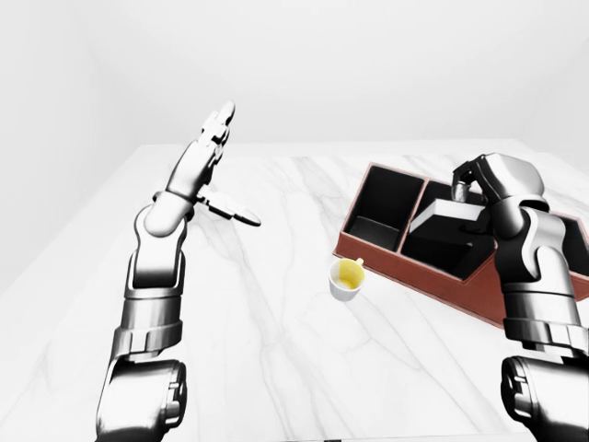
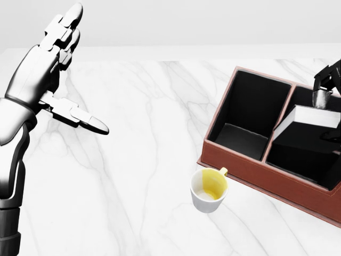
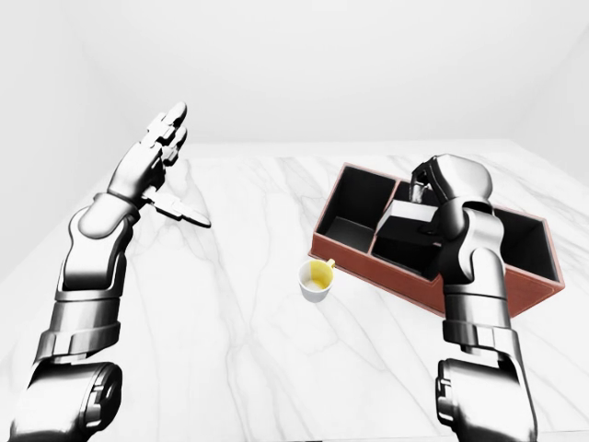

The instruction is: Pick up the book and place it in the caddy.

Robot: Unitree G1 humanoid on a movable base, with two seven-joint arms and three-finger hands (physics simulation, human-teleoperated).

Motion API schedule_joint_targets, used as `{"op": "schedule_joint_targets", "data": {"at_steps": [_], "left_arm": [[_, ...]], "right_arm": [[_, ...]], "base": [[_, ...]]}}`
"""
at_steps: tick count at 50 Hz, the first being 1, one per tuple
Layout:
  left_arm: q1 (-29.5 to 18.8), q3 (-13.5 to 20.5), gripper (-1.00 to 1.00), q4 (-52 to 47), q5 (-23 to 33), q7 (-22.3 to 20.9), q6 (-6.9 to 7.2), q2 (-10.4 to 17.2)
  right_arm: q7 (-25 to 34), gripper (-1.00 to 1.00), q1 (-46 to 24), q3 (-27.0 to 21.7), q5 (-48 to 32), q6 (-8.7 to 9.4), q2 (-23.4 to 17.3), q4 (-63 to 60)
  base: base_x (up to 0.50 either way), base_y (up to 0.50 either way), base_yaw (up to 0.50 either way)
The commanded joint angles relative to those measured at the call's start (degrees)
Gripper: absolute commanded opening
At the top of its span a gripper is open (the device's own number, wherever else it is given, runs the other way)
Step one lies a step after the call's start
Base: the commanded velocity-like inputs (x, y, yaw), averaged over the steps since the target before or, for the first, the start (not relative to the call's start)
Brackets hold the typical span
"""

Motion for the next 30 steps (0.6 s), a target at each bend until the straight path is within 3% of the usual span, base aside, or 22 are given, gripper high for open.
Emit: {"op": "schedule_joint_targets", "data": {"at_steps": [1, 30], "left_arm": [[0.3, 0.1, 1.00, -0.3, 0.0, 0.0, 0.00, 0.1], [0.4, 0.2, 1.00, 0.0, -0.1, 0.2, 0.00, 0.1]], "right_arm": [[-3.8, -1.00, -1.5, 0.3, -0.6, 0.00, -0.3, 2.3], [-6.2, -1.00, -1.1, 0.7, -0.8, 0.00, -1.3, 5.8]], "base": [[0.00, 0.00, 0.00], [0.00, 0.00, 0.00]]}}
